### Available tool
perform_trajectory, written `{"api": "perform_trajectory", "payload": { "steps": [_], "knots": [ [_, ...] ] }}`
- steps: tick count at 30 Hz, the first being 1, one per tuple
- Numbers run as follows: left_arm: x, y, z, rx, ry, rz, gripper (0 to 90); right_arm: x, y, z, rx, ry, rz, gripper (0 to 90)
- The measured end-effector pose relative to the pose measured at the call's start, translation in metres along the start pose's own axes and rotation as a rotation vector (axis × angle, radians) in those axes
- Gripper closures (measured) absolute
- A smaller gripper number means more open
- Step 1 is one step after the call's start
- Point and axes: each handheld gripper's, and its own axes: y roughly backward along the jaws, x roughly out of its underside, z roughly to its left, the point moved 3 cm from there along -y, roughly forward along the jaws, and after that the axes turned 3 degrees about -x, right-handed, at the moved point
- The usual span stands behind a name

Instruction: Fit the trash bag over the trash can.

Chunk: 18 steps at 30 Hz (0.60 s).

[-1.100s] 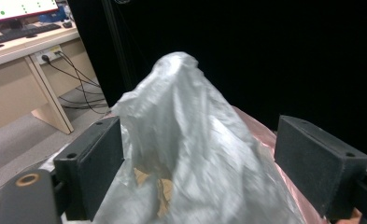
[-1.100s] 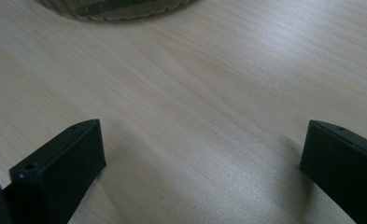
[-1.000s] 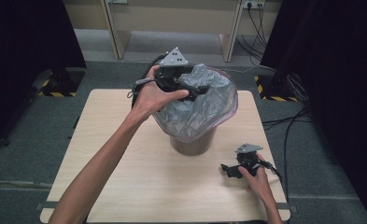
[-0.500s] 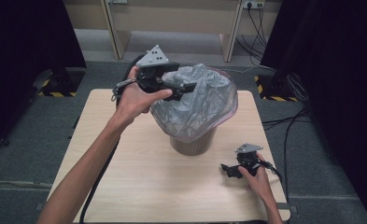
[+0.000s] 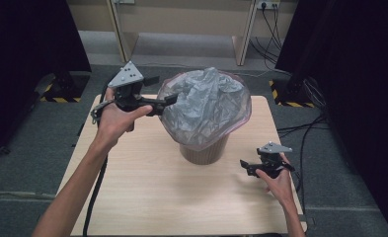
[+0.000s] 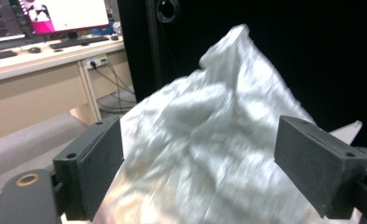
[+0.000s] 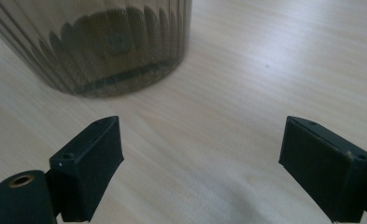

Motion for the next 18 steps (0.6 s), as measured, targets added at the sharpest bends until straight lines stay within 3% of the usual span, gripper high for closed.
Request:
{"api": "perform_trajectory", "payload": {
  "steps": [2, 11, 14, 18],
  "knots": [
    [0.009, 0.003, 0.005, -0.01, 0.009, 0.013, 15.0, -0.006, 0.001, -0.001, 0.005, 0.021, 0.002, 13.2],
    [0.055, 0.0, 0.024, -0.066, 0.067, 0.077, 14.9, -0.029, 0.008, -0.006, 0.024, 0.013, -0.026, 13.8],
    [0.069, -0.001, 0.026, -0.064, 0.088, 0.084, 15.0, -0.038, 0.014, -0.009, 0.034, 0.012, -0.043, 14.1],
    [0.083, -0.003, 0.023, -0.03, 0.116, 0.107, 15.3, -0.049, 0.016, -0.013, 0.046, 0.014, -0.041, 14.7]
  ]
}}
